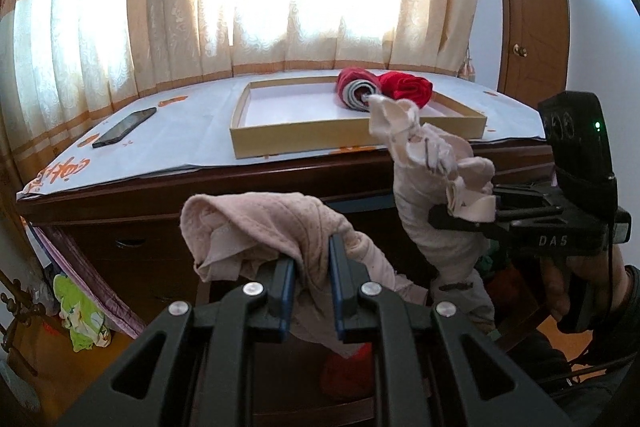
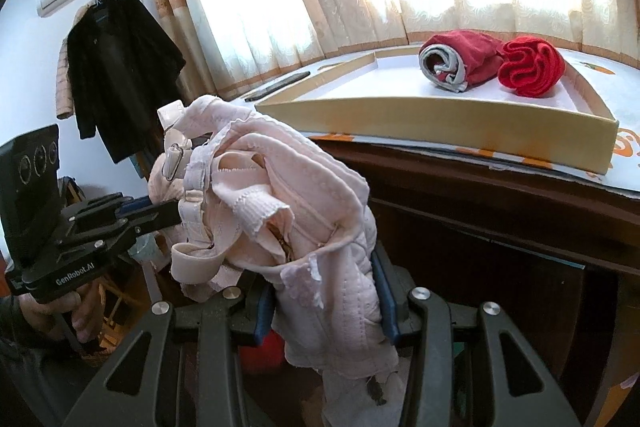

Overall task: Take underwear out of drawer
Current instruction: 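Lift the beige and pink garments out of the drawer toward the tray with both tools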

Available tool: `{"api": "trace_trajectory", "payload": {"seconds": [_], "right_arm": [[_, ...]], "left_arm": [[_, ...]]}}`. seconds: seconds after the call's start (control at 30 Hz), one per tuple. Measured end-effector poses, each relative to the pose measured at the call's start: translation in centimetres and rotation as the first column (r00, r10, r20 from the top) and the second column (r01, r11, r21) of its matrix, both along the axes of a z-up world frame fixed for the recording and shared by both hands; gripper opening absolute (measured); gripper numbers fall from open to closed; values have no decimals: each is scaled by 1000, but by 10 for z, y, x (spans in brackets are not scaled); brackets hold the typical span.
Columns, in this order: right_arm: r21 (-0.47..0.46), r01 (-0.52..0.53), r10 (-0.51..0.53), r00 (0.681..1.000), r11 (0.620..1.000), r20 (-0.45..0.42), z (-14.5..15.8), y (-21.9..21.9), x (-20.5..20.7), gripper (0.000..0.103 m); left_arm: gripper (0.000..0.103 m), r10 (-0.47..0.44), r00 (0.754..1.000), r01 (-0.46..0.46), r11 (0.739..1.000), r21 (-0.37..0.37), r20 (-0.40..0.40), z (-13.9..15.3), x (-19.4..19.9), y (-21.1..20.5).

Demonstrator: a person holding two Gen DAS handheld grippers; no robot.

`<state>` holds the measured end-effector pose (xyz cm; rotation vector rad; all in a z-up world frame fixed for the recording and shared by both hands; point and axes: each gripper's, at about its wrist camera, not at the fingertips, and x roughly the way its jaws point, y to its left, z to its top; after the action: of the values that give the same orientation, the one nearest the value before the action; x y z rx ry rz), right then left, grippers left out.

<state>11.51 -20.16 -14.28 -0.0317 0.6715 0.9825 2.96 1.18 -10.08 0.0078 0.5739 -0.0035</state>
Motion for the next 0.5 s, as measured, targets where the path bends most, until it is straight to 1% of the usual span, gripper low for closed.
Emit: {"api": "trace_trajectory", "payload": {"seconds": [0.5], "right_arm": [[83, 22, -29, 996, 996, 80, 13, -12, -10, 45]], "left_arm": [[13, -2, 998, 2, 1000, -2, 67, 6, -8, -4]]}}
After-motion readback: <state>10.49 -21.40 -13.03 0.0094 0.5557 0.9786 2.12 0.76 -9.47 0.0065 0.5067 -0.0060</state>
